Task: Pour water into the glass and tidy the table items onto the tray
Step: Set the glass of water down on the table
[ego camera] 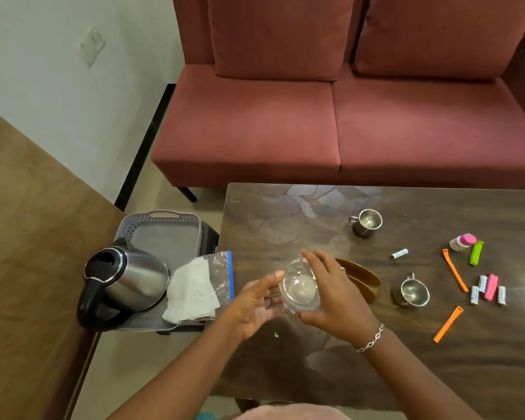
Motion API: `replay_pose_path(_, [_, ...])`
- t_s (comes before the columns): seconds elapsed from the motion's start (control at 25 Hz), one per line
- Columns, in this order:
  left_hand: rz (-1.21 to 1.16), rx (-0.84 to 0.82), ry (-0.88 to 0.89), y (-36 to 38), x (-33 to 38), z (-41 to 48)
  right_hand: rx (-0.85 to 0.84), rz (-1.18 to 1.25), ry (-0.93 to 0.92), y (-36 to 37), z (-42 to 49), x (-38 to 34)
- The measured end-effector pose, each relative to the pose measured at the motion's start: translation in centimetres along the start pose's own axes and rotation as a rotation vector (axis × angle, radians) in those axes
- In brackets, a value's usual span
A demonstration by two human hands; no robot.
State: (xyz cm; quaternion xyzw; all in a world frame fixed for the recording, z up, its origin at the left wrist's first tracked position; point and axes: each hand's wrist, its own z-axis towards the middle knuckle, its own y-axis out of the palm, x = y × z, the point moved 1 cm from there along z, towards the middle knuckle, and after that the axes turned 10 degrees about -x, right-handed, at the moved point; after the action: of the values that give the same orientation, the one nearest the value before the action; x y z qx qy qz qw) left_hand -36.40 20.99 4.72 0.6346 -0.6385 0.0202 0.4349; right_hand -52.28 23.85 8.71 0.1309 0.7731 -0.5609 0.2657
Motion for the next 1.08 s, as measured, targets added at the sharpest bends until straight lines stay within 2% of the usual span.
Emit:
replay_pose_path(0.24, [0.083, 0.038, 0.005, 2.1, 0.7, 5.4, 0.007, 0.071, -0.025, -1.2, 3.4, 6.0])
replay_pose_path(0.52, [0.223, 0.3, 0.04, 3.8, 1.6, 10.1, -0.001, 0.043, 0.057, -0.6, 9.7, 13.7])
replay_pose_path(0.72, [0.275, 0.302, 0.013, 5.0, 1.2, 12.7, -0.03, 0.057, 0.143, 0.4, 14.5, 18.3])
replay_pose_path(1.08, [0.336, 0.311, -0.022, 4.8, 0.2, 14.7, -0.072, 0.036, 0.236, 2.0, 18.7, 22.4])
